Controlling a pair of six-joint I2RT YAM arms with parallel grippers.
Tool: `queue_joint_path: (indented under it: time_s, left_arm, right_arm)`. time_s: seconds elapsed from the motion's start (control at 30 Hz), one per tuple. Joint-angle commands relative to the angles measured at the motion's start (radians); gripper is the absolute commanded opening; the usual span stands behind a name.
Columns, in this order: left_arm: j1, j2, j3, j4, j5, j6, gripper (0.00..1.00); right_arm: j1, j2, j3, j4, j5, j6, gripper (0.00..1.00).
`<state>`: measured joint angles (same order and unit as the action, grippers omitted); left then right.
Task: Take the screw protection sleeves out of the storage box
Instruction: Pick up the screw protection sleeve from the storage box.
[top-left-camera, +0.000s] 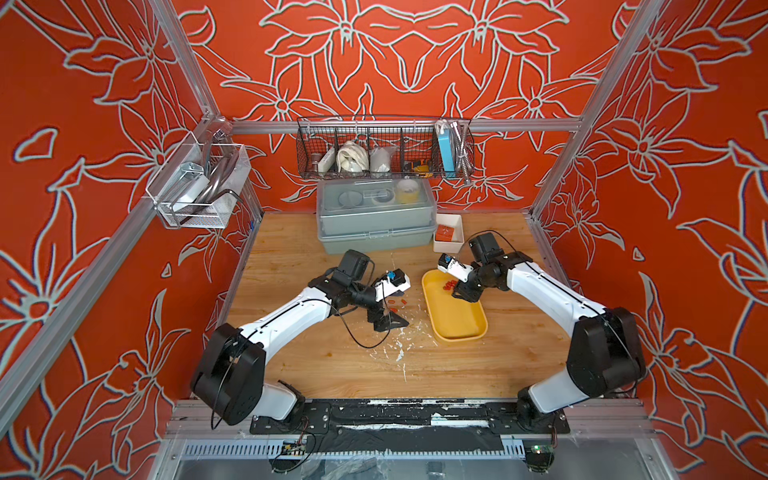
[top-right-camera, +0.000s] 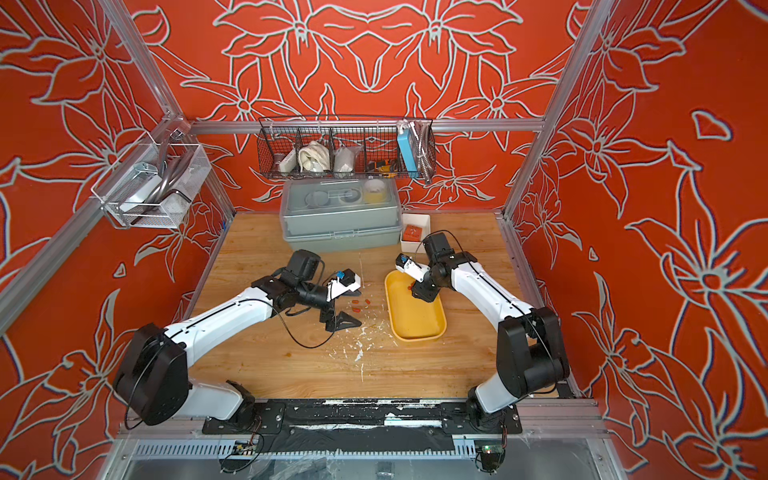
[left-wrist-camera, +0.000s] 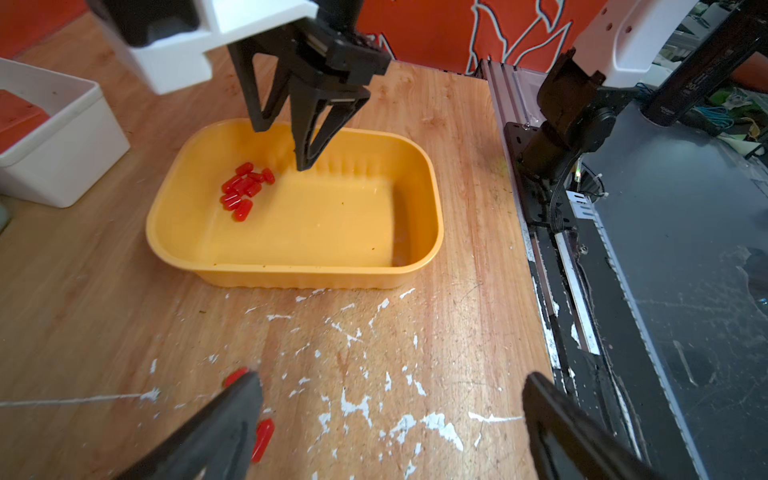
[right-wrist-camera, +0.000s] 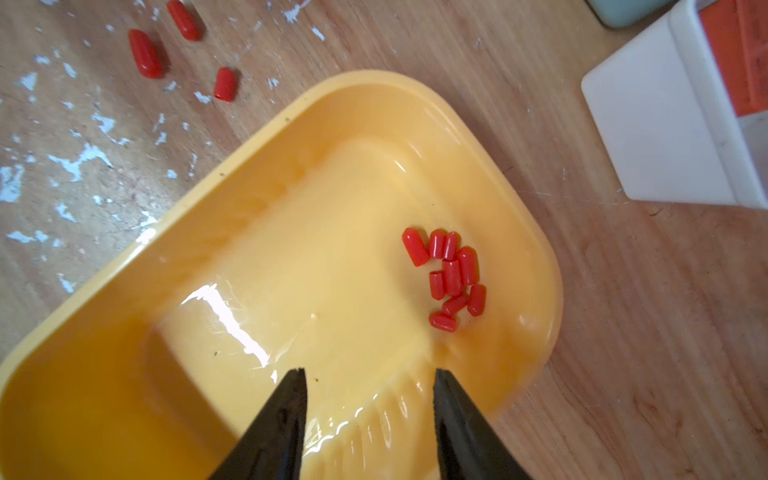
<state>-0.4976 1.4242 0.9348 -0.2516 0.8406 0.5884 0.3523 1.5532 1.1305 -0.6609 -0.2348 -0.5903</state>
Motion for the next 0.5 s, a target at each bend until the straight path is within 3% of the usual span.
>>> queue_joint_path:
  time_s: [0.0,0.2,0.47]
  left_arm:
    - [-0.026,0.005,-0.029,0.114,-0.007,-0.078,0.97]
    - [-0.032,-0.03,-0.075,0.096,-0.028,-0.02,0.98]
    - [-0.032,-0.065,-0.099,0.083,-0.046,0.033,0.98]
  right_arm:
    - [-0.001,0.076,0.026,-0.001,0.031,-0.056,0.51]
    - [0.0,0.258,0.158,-0.011,0.04,-0.058,0.45]
    - [0.011,0.358,0.211,0.006,0.026,-0.059,0.39]
